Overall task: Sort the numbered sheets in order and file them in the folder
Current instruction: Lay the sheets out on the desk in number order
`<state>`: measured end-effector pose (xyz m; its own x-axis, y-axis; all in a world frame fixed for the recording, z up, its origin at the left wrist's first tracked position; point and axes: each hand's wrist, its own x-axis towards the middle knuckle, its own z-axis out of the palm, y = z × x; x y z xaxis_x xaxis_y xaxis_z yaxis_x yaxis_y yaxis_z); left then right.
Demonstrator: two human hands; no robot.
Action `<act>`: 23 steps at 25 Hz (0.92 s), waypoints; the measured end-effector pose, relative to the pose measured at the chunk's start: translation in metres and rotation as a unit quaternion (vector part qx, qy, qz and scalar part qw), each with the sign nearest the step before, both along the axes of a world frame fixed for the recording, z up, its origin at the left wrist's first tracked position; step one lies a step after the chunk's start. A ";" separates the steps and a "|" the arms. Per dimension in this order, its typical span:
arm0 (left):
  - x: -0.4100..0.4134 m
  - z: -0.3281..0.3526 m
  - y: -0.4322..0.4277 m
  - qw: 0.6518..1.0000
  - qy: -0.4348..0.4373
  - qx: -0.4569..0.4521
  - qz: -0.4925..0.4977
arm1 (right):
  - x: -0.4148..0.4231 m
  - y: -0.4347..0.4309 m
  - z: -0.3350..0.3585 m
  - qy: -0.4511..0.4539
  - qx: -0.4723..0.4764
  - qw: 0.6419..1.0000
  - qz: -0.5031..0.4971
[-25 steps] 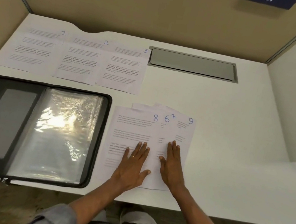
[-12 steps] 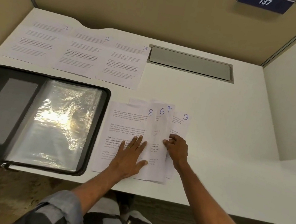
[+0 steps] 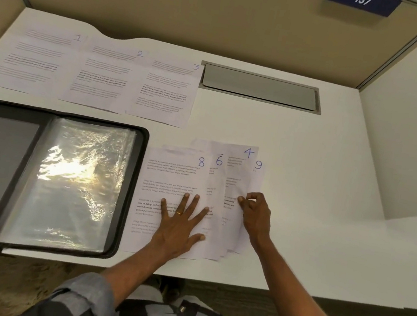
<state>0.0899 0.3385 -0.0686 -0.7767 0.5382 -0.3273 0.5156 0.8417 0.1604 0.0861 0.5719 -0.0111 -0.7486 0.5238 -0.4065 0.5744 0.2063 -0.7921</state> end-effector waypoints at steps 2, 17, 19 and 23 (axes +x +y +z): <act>0.002 -0.004 -0.004 1.000 0.019 0.008 -0.016 | 0.002 0.003 0.001 -0.018 0.065 0.998 0.009; 0.006 0.006 -0.004 0.991 -0.024 0.130 0.001 | 0.002 0.138 0.072 0.103 -0.011 0.970 -0.218; -0.006 0.034 0.018 0.947 -0.144 0.267 0.108 | -0.003 0.155 0.085 0.106 -0.053 0.967 -0.225; -0.053 0.096 0.097 0.729 -0.409 0.442 0.326 | -0.021 0.174 0.098 0.100 -0.119 0.968 -0.198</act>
<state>0.0368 0.4359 0.0271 -0.7019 0.4240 -0.5724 -0.5190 0.2460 0.8186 0.0656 0.7460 0.0872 -0.5848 0.6951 -0.4181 0.4004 -0.2009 -0.8940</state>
